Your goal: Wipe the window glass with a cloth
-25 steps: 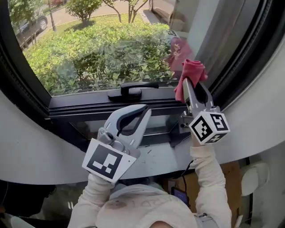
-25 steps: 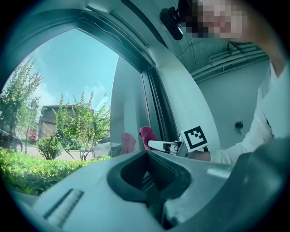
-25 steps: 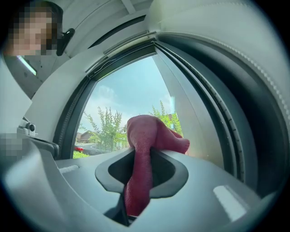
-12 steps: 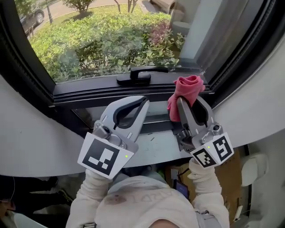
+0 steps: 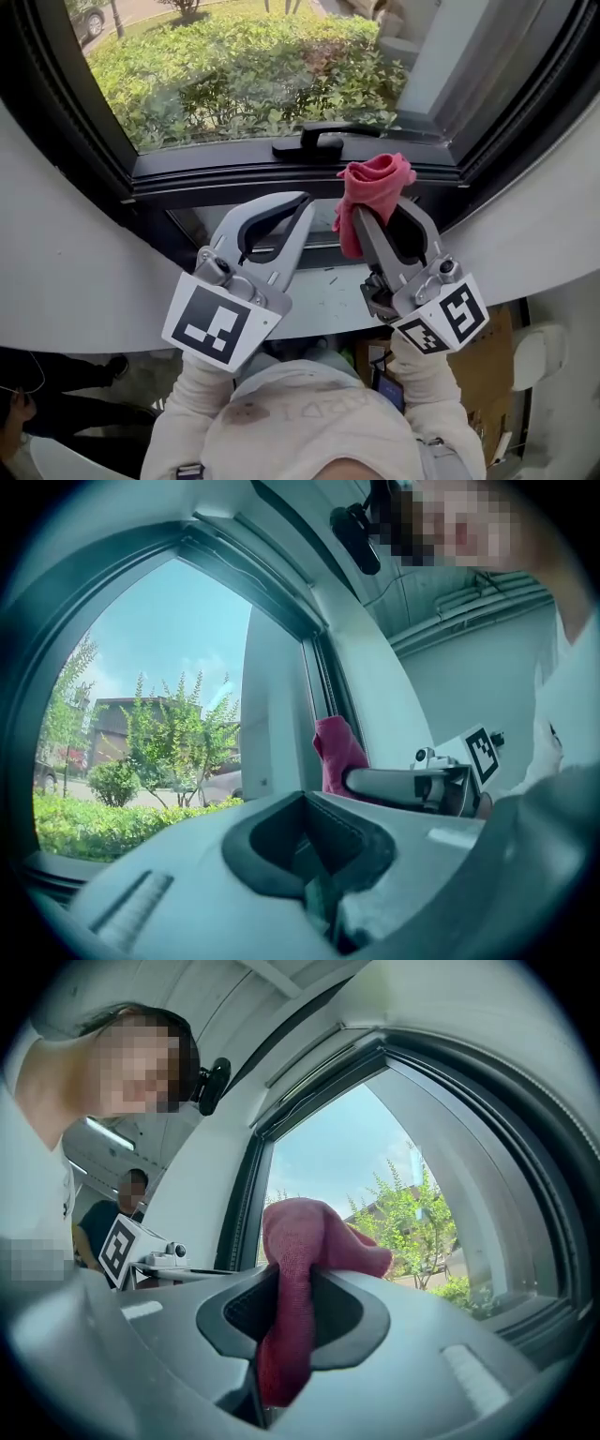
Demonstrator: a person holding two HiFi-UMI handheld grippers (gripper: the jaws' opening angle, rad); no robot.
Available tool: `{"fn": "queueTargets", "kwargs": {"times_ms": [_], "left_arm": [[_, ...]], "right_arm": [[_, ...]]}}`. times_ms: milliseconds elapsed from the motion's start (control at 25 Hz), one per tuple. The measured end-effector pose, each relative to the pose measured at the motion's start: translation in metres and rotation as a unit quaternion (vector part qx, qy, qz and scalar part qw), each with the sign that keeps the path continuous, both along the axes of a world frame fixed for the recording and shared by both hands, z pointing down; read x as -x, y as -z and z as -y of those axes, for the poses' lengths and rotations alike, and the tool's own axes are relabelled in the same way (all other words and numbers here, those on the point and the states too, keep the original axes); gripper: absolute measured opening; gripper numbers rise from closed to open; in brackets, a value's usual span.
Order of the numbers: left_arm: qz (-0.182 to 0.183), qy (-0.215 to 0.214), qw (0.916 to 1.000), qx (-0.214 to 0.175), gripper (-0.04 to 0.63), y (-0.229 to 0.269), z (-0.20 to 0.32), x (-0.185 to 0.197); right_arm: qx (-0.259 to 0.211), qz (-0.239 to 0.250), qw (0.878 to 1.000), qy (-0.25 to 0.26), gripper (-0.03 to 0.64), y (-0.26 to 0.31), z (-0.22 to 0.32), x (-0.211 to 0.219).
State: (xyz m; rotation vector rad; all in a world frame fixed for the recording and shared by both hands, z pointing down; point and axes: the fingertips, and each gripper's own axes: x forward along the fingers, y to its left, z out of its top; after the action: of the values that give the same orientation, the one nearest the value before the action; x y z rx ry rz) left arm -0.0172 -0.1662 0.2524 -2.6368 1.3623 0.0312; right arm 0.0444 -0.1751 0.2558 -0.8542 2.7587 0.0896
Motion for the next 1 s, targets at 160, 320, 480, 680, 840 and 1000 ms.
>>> {"fn": "queueTargets", "kwargs": {"times_ms": [160,320,480,680,840,1000], "left_arm": [[0.001,0.003,1.0,0.003,0.0,-0.003,-0.003,0.005],[0.001,0.005,1.0,0.003,0.0,-0.002,-0.005,0.006],[0.0,0.007,1.0,0.002,0.0,-0.001,-0.006,0.006],[0.0,0.008,1.0,-0.002,0.0,-0.001,-0.008,0.008],[0.0,0.009,1.0,-0.004,0.0,0.0,-0.009,0.008],[0.001,0.012,0.9999,-0.002,0.0,0.002,-0.01,0.006]], "right_arm": [[0.01,-0.002,1.0,0.007,0.101,-0.006,-0.002,0.006],[0.009,-0.001,1.0,0.011,0.1,-0.002,-0.003,0.009],[0.008,0.004,1.0,0.014,0.1,0.001,-0.002,0.012],[0.007,0.005,1.0,0.022,0.1,0.001,-0.006,0.018],[0.007,0.003,1.0,0.029,0.1,0.0,-0.008,0.021],[0.011,0.003,0.999,0.034,0.1,0.0,-0.009,0.021]]}}
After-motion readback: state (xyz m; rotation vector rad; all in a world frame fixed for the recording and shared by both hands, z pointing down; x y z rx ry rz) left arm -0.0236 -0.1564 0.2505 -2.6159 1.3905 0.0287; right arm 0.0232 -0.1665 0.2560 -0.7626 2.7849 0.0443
